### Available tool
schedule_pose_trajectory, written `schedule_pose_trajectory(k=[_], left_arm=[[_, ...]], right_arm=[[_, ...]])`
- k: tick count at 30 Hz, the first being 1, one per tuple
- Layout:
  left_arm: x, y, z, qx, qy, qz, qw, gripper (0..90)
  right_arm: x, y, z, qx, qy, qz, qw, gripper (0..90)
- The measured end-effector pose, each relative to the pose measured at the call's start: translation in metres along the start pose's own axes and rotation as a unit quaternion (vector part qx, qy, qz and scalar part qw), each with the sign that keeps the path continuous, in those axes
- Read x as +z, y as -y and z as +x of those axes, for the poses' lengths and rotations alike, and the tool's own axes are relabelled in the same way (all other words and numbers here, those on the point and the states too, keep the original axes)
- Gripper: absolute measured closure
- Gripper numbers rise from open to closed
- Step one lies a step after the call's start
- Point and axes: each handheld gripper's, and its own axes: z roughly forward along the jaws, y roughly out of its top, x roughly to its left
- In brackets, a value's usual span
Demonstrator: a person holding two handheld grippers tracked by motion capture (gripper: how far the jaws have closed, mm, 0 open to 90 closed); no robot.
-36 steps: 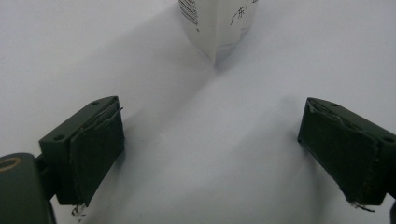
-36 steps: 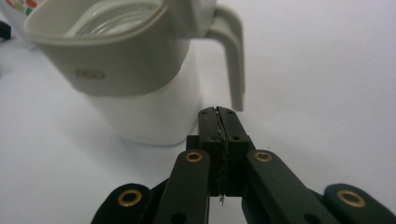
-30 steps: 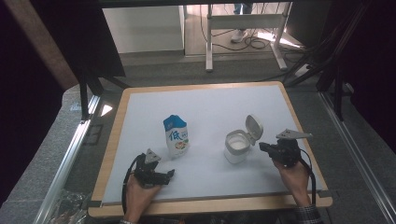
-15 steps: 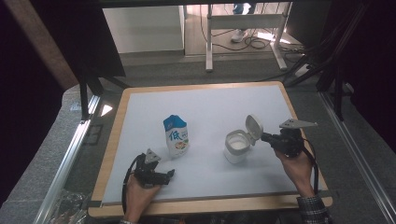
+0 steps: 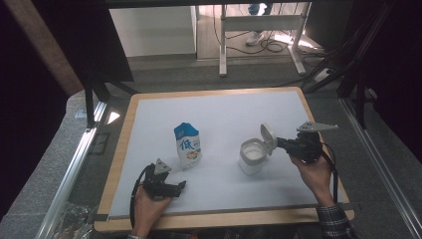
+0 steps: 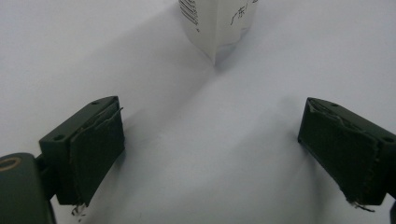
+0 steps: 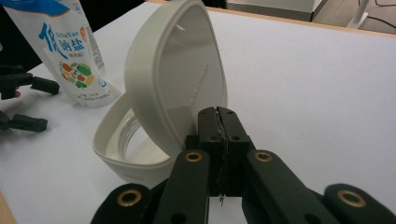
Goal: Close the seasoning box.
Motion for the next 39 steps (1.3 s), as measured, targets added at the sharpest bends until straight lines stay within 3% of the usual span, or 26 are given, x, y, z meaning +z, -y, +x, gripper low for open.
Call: schedule_pose_trajectory(k=[16,22,30,39], left_arm=[[0.0,0.0,0.0,-0.002,0.0,-0.002,1.0,6.7],[0.0,0.0,0.0,-0.002,-0.001,-0.002,1.0,6.7],[0.0,0.0,0.0,0.0,0.0,0.0,1.0,6.7],[0.0,0.0,0.0,-0.001,0.0,0.0,1.0,6.7]], right_arm=[[0.001,-0.004,0.004,-0.013,0.0,0.006,0.9999,88.7],[0.0,-0.003,0.003,-0.016,0.01,0.007,0.9998,80.5],[-0.006,0.0,0.002,-0.022,0.037,0.005,0.9991,62.4],[-0.015,0.007,0.002,-0.028,0.059,0.008,0.9978,52.0]])
